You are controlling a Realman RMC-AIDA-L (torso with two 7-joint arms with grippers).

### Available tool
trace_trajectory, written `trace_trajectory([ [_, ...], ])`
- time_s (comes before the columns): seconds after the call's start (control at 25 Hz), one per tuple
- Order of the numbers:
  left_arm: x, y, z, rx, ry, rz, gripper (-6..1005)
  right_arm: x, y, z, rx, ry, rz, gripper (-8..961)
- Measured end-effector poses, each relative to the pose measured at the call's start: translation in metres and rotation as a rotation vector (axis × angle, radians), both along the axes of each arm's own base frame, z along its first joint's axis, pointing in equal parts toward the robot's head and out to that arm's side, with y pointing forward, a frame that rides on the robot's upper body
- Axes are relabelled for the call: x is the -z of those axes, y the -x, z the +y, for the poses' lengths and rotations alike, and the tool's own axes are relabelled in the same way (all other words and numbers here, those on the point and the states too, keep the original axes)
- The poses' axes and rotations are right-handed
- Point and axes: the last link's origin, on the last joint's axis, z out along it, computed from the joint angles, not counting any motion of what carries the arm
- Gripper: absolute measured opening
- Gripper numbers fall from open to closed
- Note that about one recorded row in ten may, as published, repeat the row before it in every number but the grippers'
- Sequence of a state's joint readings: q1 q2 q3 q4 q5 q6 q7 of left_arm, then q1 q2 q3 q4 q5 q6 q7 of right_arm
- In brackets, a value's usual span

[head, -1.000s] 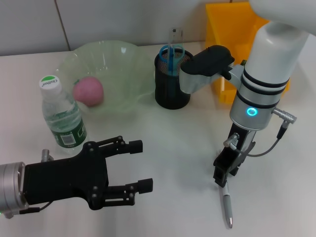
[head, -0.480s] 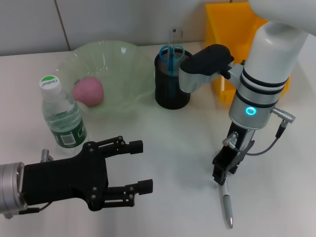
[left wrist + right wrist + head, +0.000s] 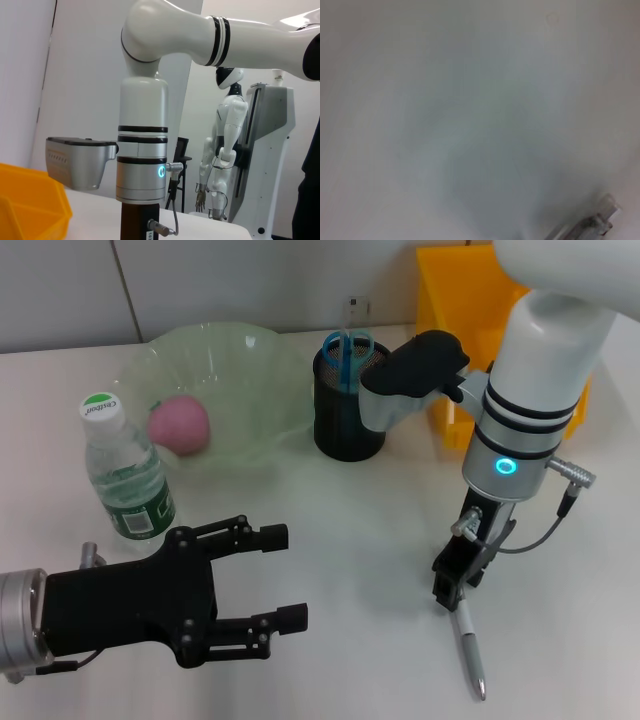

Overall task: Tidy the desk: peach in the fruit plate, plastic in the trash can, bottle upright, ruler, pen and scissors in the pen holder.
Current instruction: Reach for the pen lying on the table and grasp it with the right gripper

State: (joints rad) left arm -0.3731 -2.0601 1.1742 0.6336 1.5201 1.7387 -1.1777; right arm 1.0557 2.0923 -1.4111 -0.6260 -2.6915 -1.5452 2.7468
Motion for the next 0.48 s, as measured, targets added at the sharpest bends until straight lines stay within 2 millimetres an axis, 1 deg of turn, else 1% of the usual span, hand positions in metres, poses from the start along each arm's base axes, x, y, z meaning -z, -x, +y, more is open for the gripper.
trace_trajectory([
  [0.48, -0.0004, -0.0011, 0.0010, 0.004, -0.001, -0.001, 813, -0.0003, 0.0000, 0.0003, -0.001, -0.001, -0.001, 423],
])
